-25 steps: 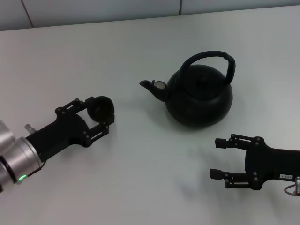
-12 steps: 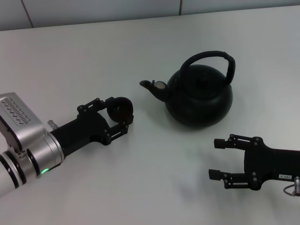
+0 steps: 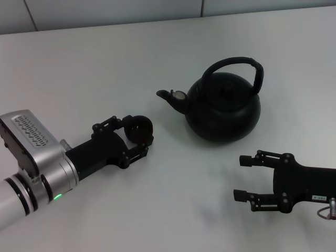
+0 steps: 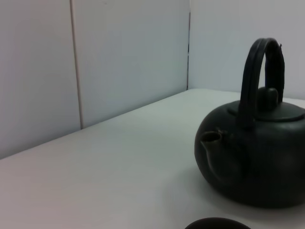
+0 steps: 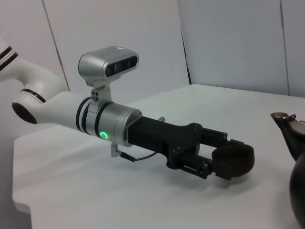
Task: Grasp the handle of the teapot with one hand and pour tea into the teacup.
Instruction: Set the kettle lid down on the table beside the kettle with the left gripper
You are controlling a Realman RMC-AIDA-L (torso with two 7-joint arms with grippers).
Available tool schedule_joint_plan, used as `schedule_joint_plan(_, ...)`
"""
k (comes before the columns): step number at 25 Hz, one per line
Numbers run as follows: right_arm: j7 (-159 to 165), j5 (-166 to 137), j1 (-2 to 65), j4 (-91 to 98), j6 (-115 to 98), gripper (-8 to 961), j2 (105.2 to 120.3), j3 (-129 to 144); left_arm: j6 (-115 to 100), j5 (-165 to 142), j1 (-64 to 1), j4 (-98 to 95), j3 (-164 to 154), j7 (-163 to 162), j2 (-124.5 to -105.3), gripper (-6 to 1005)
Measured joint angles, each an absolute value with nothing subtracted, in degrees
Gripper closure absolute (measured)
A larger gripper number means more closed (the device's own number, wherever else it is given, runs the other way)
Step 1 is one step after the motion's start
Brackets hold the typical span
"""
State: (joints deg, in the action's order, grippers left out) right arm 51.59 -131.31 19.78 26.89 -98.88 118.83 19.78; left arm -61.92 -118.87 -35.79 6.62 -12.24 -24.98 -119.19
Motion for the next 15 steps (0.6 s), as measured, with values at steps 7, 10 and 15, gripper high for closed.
schedule_joint_plan(7, 51.6, -131.3, 19.8, 26.9, -98.9, 141, 118.83, 19.7, -61.1, -119.1, -35.8, 8.1, -10.1, -22.5, -119.18, 228)
schedule_joint_plan(10, 51.6, -131.3, 19.8, 26.9, -98.7, 141, 118.83, 19.9, -60.2, -119.2, -35.8, 8.1, -10.1, -22.5, -119.18, 223)
schedule_joint_plan(15, 51.5, -131.3, 19.8, 26.9, -98.6, 141, 118.83, 19.9, -59.1, -119.2, -35.8, 8.3, -10.0, -22.4, -119.18, 214)
